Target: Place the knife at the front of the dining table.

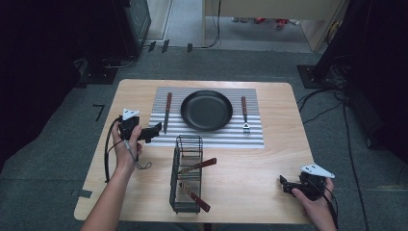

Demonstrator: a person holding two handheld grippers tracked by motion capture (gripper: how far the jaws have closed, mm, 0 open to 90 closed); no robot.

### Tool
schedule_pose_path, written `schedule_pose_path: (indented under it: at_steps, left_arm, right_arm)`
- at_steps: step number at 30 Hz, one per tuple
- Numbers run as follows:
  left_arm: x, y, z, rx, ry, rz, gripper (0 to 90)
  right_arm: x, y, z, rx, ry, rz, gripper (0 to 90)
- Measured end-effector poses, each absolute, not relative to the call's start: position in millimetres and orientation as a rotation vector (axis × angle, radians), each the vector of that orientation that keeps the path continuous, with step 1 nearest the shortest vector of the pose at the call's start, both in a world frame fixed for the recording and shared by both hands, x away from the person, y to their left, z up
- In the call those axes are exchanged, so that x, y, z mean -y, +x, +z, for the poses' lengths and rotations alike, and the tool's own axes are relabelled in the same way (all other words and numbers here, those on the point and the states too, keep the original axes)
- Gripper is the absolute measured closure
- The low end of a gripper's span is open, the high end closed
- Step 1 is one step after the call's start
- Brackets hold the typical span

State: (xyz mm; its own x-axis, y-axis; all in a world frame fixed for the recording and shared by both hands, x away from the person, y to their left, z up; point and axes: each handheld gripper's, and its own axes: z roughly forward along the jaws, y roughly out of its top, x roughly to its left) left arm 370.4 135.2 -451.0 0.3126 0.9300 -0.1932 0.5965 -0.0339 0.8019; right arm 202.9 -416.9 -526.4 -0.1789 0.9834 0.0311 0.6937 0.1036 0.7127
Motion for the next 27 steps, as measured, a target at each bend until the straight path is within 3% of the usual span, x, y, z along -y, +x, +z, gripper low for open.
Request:
schedule_pose_path:
  at_steps: [27]
  left_arm:
    - [-222,266,-489,-1.466,1.76,0.554,0.0]
  right_arm:
    - [417,203,-526,-1.919,1.643,0.832,1.2]
